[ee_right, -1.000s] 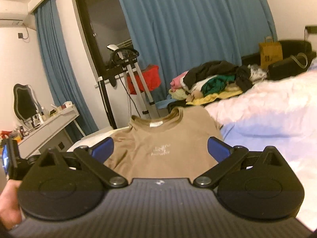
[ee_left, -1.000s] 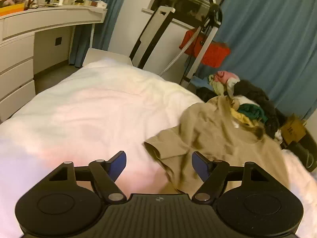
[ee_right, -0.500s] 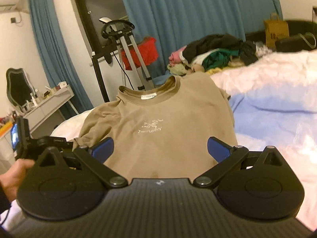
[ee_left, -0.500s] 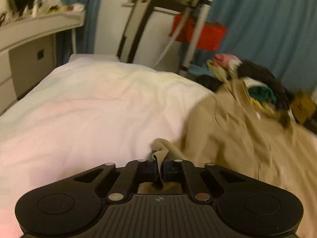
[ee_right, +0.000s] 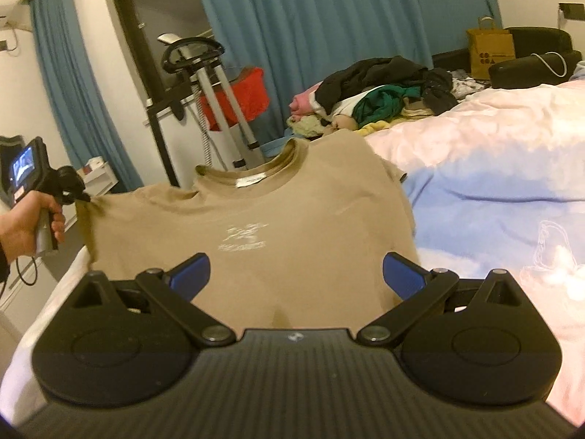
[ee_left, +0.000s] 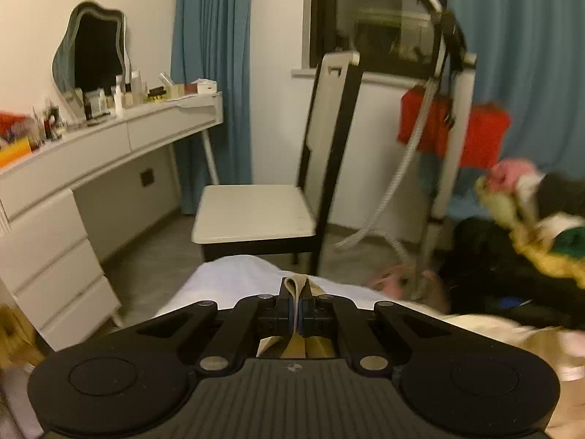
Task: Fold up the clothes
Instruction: 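Grasp the T-shirt hem with the left gripper and pull it straight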
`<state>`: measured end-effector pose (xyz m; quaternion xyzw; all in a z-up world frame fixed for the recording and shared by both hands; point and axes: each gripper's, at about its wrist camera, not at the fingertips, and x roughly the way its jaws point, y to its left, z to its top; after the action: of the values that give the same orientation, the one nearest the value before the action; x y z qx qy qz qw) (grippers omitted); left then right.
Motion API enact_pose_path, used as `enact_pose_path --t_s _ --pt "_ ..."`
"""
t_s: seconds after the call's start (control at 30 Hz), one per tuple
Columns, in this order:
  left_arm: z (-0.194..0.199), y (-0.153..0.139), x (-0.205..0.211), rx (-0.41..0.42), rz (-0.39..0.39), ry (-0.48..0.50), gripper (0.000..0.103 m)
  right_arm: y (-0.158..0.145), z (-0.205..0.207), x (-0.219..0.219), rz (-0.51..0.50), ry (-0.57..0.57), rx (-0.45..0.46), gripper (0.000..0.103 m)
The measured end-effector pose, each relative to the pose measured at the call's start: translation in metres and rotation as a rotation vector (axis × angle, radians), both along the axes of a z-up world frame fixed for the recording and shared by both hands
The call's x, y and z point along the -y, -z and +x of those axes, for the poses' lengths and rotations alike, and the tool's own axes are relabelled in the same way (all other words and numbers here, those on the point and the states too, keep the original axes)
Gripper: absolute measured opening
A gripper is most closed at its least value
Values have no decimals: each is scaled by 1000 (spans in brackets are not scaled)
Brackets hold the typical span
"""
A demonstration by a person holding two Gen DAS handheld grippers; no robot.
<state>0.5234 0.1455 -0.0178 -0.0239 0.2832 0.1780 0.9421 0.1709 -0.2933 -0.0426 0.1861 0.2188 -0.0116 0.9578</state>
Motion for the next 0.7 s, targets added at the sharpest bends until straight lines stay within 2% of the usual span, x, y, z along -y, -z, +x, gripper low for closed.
enact_pose_path --t_s 0.13,0.23,0.3,0.33,0.37,0.5,0.7 --pt "12 33 1 -19 11 52 5 7 13 4 -27 37 15 103" --pt "-2 41 -2 -15 -69 77 17 14 22 5 -42 43 21 103" --pt "-22 39 -3 -12 -111 115 38 17 26 6 -43 39 22 103" --pt "-35 37 -5 -16 -122 130 42 17 27 6 -43 37 26 103" --pt "-51 35 -8 -22 -137 146 47 17 28 6 -44 36 28 103" --pt "-137 27 -16 -62 -222 249 52 10 22 8 -48 29 49 103" --pt "-292 35 -24 -204 -352 406 55 -3 -8 6 -39 16 78 103"
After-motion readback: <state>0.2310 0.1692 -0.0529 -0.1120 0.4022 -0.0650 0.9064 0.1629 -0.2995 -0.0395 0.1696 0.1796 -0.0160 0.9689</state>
